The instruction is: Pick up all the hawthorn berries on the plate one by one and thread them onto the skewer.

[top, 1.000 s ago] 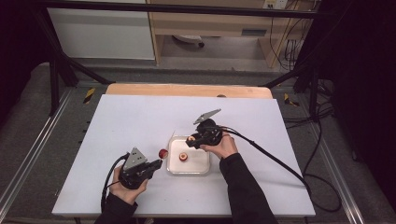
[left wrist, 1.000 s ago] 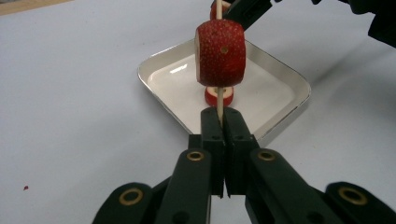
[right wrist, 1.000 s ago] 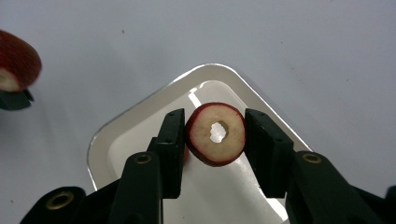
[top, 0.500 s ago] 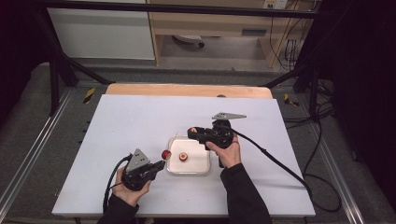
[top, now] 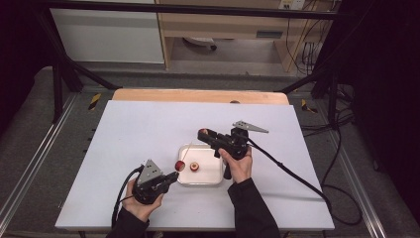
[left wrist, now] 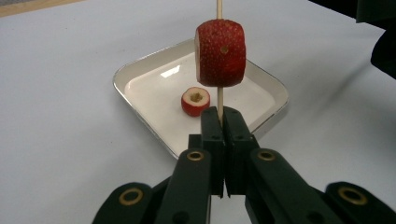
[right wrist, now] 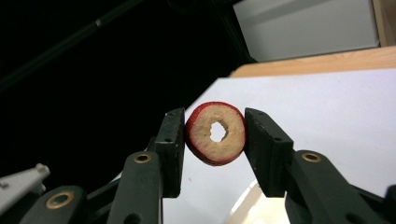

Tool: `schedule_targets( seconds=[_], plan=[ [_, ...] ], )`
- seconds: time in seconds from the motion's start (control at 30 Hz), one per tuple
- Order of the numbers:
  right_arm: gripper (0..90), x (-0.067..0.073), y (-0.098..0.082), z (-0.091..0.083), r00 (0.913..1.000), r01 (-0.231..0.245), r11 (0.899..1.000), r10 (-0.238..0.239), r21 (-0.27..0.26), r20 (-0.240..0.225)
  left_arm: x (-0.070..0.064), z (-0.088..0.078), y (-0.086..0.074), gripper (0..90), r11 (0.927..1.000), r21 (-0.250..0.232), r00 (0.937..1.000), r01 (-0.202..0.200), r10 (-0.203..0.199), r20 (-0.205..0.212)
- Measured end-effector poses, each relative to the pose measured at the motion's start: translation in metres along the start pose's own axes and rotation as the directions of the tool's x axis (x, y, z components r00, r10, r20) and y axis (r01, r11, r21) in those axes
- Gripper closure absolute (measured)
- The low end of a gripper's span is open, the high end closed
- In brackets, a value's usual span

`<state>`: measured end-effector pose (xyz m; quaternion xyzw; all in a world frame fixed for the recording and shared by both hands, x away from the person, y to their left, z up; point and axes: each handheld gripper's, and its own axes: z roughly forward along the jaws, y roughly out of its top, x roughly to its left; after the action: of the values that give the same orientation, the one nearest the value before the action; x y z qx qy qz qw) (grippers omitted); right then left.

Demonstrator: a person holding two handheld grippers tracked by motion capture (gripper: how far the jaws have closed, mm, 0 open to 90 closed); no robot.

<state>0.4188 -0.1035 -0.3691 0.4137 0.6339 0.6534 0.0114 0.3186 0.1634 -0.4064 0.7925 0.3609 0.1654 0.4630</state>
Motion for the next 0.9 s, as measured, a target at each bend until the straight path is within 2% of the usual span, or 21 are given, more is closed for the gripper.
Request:
schedule_targets(
  seconds=[0.17, 0.27, 0.5, 0.8, 0.9],
  plan=[
    [60.3, 0.003, 0.000, 0.000, 0.9995, -0.030, 0.997, 0.029, -0.066, -0.012, -0.003, 0.002, 0.001, 88.6, 1.0000, -0.005, 1.0000, -0.001, 0.001, -0.002],
    [60.3, 0.004, -0.001, 0.001, 0.9989, -0.043, 0.994, 0.041, -0.098, -0.021, -0.005, 0.004, 0.001, 88.6, 0.9999, -0.010, 0.9999, 0.014, -0.014, -0.001],
    [60.3, 0.004, -0.004, 0.004, 0.9981, -0.057, 0.988, 0.053, -0.147, -0.031, -0.010, 0.011, 0.004, 88.5, 0.9997, -0.005, 0.9997, 0.024, -0.024, -0.002],
    [60.3, 0.005, -0.001, 0.002, 0.9949, -0.092, 0.973, 0.081, -0.210, -0.060, -0.019, 0.026, 0.016, 88.6, 0.9952, -0.043, 0.9959, 0.087, -0.088, -0.018],
    [60.3, 0.006, 0.001, 0.000, 0.9952, -0.088, 0.970, 0.076, -0.225, -0.062, -0.022, 0.031, 0.020, 88.6, 0.9928, -0.050, 0.9940, 0.109, -0.109, -0.004]
  ],
)
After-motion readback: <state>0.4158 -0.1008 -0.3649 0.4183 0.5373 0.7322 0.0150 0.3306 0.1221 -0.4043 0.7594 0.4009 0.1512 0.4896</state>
